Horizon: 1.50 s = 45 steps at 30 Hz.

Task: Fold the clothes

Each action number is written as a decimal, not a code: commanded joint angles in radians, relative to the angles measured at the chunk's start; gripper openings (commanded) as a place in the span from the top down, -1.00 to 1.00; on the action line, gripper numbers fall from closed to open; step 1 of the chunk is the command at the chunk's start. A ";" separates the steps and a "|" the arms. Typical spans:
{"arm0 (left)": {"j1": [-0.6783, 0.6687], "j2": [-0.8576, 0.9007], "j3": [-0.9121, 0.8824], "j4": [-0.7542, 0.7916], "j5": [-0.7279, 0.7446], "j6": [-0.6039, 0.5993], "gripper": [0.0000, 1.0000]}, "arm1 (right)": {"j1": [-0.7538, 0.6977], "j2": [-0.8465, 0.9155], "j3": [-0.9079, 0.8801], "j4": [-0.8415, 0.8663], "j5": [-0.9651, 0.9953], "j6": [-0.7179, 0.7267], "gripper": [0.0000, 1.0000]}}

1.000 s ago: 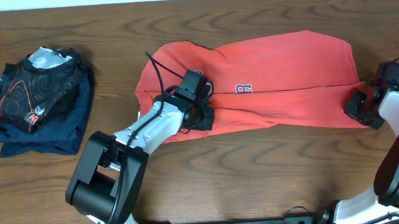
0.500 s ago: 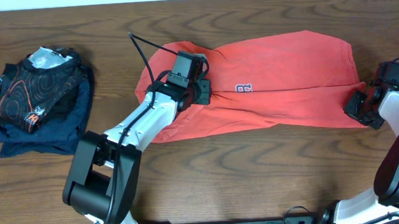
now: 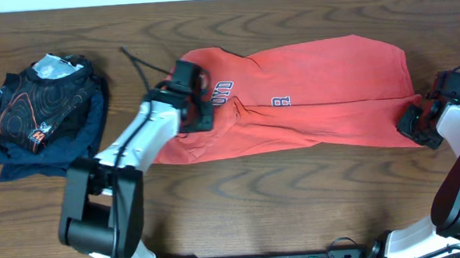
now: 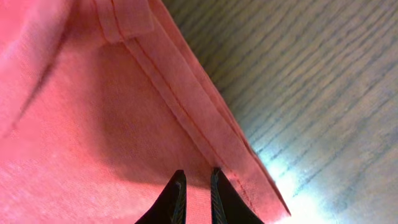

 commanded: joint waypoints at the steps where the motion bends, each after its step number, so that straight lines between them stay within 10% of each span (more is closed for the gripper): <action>1: 0.047 -0.014 -0.018 -0.025 -0.010 0.013 0.27 | 0.009 0.008 0.002 -0.014 0.018 -0.033 0.73; 20: 0.174 0.019 -0.257 0.044 -0.053 0.008 0.23 | -0.060 0.047 -0.023 0.002 0.109 -0.063 0.73; 45: 0.192 -0.137 -0.251 -0.233 -0.055 0.040 0.28 | -0.114 -0.043 0.002 -0.117 0.101 -0.051 0.66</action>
